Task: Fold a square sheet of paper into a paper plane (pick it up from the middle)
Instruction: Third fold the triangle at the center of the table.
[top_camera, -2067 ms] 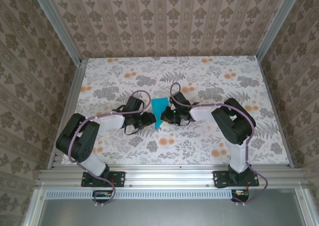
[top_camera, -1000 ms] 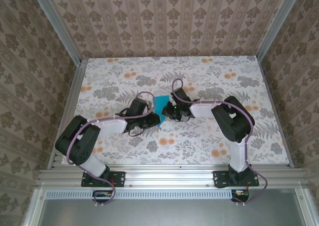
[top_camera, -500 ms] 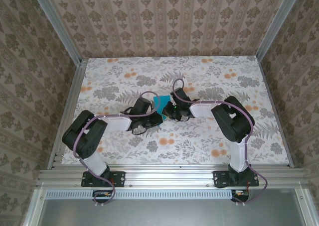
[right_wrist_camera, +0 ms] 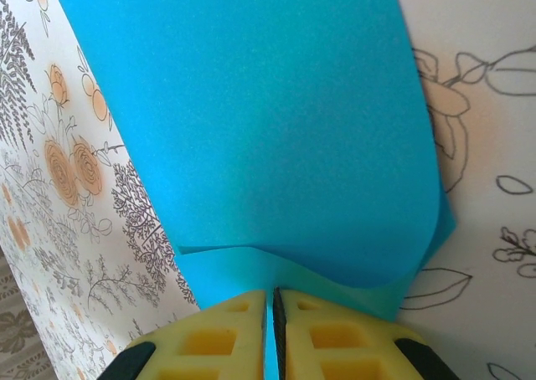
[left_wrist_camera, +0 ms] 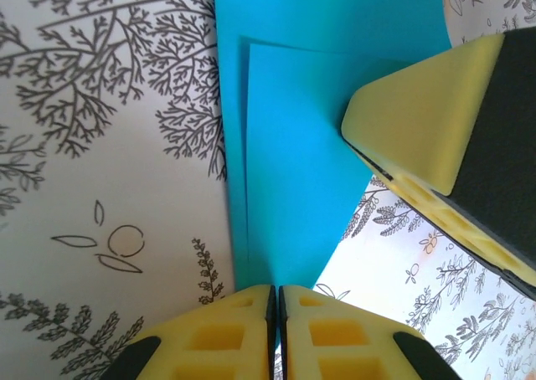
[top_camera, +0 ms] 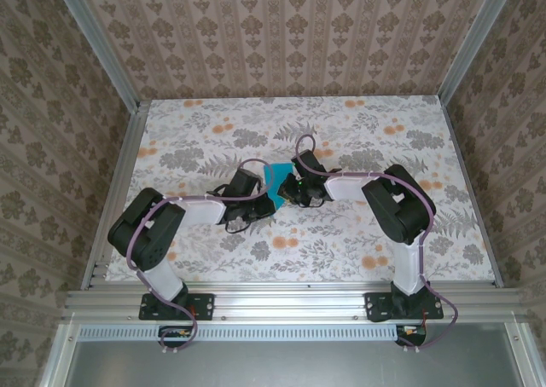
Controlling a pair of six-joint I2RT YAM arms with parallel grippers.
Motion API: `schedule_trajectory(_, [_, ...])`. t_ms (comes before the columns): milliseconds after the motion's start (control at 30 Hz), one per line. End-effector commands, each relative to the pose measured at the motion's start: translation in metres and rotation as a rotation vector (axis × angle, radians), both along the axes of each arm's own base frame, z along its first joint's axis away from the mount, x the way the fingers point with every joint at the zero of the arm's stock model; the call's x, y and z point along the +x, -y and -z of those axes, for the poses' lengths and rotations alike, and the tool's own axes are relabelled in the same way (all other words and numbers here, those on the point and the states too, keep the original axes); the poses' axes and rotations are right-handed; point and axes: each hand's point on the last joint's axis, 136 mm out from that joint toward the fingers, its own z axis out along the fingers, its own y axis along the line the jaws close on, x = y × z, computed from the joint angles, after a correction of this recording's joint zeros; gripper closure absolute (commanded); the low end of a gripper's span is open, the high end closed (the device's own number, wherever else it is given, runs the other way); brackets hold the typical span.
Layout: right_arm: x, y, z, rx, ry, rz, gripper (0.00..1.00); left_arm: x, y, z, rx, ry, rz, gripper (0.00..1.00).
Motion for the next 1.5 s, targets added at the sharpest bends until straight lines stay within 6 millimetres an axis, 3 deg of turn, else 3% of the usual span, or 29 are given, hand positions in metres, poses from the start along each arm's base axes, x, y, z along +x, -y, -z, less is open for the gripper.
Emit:
schedule_trajectory(0, [-0.009,0.025,0.032,-0.106,-0.094,0.065,0.86,-0.002,-0.005,0.009,0.056,-0.016,0.002,0.87])
schedule_trajectory(100, [-0.009,0.024,0.032,-0.104,-0.095,0.062,0.86,-0.002,-0.003,0.003,0.041,-0.010,0.011,0.87])
schedule_trajectory(300, [-0.010,0.025,0.034,-0.110,-0.101,0.062,0.86,0.005,0.015,-0.036,-0.068,0.058,0.038,0.87])
schedule_trajectory(400, [-0.010,0.025,0.034,-0.108,-0.103,0.061,0.86,0.004,0.022,-0.042,-0.101,0.060,0.048,0.87])
schedule_trajectory(600, [-0.012,0.025,0.037,-0.112,-0.111,0.060,0.86,-0.003,0.027,-0.027,-0.088,0.015,0.058,0.87])
schedule_trajectory(867, [-0.013,0.028,0.040,-0.127,-0.122,0.062,0.86,-0.005,0.019,-0.007,-0.004,-0.040,0.042,0.88])
schedule_trajectory(1467, [-0.014,0.031,0.043,-0.152,-0.131,0.065,0.86,-0.006,0.004,0.004,0.077,-0.055,0.015,0.88])
